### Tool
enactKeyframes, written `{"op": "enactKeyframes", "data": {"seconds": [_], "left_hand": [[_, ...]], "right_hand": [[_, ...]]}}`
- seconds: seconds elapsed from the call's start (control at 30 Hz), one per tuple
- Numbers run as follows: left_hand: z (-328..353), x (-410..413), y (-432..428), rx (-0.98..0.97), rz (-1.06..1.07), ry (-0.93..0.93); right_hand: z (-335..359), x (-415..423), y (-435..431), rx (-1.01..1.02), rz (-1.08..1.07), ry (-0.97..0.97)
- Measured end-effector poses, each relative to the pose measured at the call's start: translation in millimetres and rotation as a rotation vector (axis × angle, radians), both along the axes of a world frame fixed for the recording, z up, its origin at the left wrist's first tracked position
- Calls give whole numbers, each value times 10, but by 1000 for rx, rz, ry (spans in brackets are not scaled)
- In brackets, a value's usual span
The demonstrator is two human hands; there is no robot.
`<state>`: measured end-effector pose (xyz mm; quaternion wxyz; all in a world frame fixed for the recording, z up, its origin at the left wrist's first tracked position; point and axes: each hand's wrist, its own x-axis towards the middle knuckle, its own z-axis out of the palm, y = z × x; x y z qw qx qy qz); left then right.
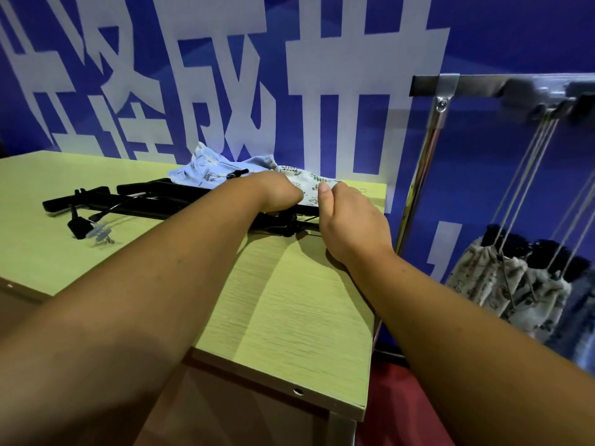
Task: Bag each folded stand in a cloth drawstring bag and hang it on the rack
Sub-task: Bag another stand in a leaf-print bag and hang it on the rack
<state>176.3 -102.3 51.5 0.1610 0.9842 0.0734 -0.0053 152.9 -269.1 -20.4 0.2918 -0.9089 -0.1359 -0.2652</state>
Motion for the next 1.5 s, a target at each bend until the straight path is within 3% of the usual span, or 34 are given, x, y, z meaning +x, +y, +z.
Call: {"op": "enactKeyframes", "data": {"seconds": [0.27,0.57,0.83,1.03,1.37,1.5], "left_hand": [[32,-122,-42,-131,71,46],[20,-84,-93,-11,12,21],[10,-3,-41,-120,-91,11],[40,47,-32,-638,-149,-405],[589,-245,-302,-887,-181,-717],[830,-469,-330,-914,-85,-816]], "right_hand": [[-3,10,-23,105,-14,11],[2,25,-22,112,-39,34],[9,26,-20,109,-47,32],[2,49,-57,118,-72,-40],[15,-6,-122,314,-80,-14],[124,-82,-192,520,-82,195]]}}
